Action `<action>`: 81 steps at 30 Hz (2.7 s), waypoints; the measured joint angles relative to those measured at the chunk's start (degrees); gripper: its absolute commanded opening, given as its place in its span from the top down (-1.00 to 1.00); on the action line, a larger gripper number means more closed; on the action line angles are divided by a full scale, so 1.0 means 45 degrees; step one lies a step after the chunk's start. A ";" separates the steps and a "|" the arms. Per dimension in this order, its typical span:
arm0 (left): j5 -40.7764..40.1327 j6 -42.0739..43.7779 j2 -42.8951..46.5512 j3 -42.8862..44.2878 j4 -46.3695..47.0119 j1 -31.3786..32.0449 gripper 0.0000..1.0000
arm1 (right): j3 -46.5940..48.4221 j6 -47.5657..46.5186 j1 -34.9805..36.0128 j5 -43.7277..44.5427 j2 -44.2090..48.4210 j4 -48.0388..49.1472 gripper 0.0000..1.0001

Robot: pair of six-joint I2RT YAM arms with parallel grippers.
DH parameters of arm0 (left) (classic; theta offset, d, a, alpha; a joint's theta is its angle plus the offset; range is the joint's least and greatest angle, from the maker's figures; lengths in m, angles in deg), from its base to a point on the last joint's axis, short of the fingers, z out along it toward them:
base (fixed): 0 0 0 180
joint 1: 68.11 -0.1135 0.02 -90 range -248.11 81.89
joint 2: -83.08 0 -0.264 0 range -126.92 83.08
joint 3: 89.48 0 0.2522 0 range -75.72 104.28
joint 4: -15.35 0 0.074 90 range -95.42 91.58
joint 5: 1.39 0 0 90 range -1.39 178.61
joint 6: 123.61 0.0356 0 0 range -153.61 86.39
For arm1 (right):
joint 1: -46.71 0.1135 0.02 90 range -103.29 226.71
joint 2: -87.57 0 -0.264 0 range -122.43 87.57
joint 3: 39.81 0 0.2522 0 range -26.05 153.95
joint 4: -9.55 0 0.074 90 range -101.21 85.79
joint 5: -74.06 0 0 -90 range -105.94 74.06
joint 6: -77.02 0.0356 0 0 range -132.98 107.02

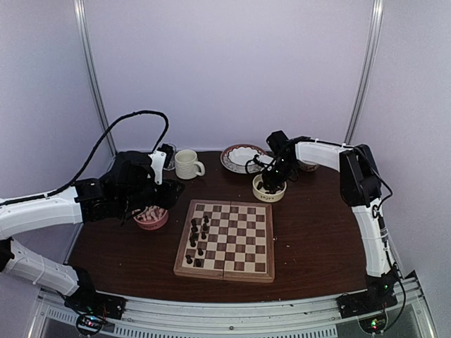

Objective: Set up the chess pieces on the board
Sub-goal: Pick up the knight from the storage box, then pass from the right arm to the left

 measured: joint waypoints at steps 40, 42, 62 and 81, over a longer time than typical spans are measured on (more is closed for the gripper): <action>0.1486 -0.0301 -0.0505 0.0010 0.0238 -0.0005 0.02 | -1.0302 0.4935 0.3123 0.0219 0.7922 0.6353 0.78; 0.1841 -0.0403 -0.0719 0.0010 0.0253 -0.0019 -0.10 | -1.1283 0.5037 0.4031 0.0248 0.8699 0.7159 0.79; 0.8675 -0.1855 -0.2783 -0.0204 0.3687 -0.0335 -0.20 | -1.4960 0.4318 0.7082 0.0724 1.1657 1.3474 0.75; 1.1006 -0.2783 -0.3934 -0.0121 0.4658 -0.0335 0.35 | -1.4790 0.3240 0.7907 0.0262 1.1244 1.3396 0.75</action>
